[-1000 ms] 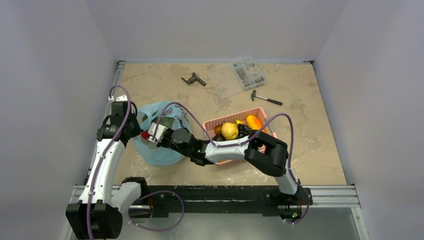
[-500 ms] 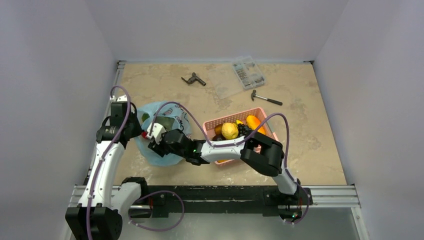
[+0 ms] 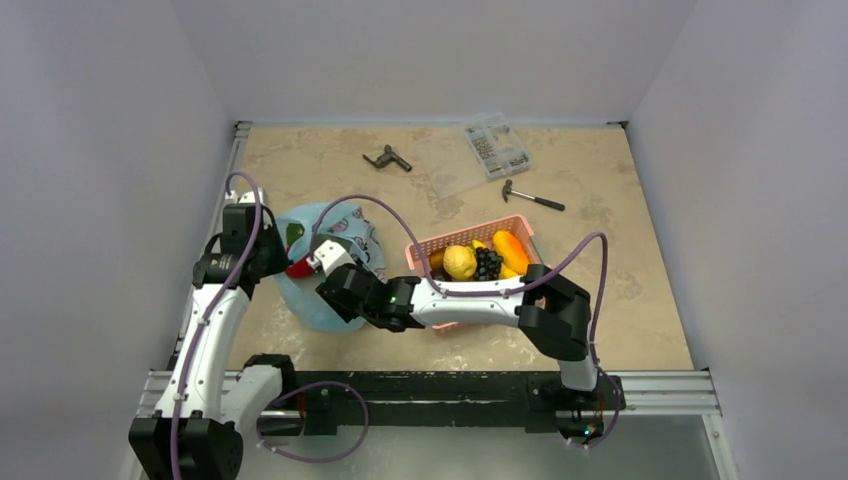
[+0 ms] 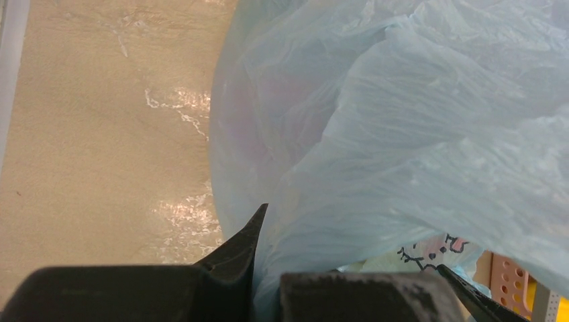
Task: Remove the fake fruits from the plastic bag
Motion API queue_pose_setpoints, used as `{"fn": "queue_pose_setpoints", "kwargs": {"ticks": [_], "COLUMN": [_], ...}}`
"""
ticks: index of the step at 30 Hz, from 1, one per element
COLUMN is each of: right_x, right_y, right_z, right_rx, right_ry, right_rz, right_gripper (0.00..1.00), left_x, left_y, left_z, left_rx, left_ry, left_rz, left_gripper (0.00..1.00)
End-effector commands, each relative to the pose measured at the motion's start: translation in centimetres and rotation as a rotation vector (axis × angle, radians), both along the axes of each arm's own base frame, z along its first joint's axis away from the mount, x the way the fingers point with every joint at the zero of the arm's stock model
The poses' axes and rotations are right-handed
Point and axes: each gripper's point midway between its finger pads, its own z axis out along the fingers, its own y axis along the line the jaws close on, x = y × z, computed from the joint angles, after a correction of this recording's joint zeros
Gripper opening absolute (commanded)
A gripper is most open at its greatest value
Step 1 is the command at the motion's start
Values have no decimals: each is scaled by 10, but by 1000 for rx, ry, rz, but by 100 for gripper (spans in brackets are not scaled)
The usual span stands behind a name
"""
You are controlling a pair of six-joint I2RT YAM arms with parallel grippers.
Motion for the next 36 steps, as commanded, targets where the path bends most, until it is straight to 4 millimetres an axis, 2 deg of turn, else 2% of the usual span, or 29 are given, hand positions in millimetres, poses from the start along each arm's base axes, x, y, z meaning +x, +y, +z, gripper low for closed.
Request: {"fn": "queue_pose_setpoints", "kwargs": {"ticks": [1,5,7,11,14,16,18,21,26,29,31,34,36], "right_x": [-2,-8,-11,-13,-10,-7,-6,-7,-15,-20,-20,-19,-20], "right_y": [-33,-37,-37,-34,-32,-32,-36,-46,-52,-46,-38,-17,0], "right_z": [-21,-44,-52,-64,-77,-78,-66,-36,17,50,62,70,69], "right_rx": [-53,16,65,153,152,143,145,165,197,265,286,285,277], "right_ry": [51,78,87,83,65,65,51,36,33,35,26,22,37], "right_rz": [-122,-125,-118,-102,-97,-97,-106,-101,-56,-12,11,54,82], "right_gripper": [53,52,47,38,33,26,23,24,40,47,50,50,45], "left_x": [8,-3,-8,-10,-11,-9,-8,-8,-8,-9,-8,-8,-8], "left_y": [-14,-30,-33,-27,-21,-21,-22,-28,-33,-34,-34,-35,-35], "left_z": [5,-17,-29,-38,-45,-47,-49,-48,-45,-44,-43,-43,-43], "left_rx": [-54,-163,-186,-156,-132,-130,-134,-141,-145,-146,-148,-151,-152], "left_ry": [-30,86,120,139,160,164,174,175,160,158,155,157,157], "left_rz": [-52,-42,-28,-6,13,13,8,-16,-36,-41,-42,-46,-45], "left_gripper": [0,0,0,0,0,0,0,0,0,0,0,0,0]}}
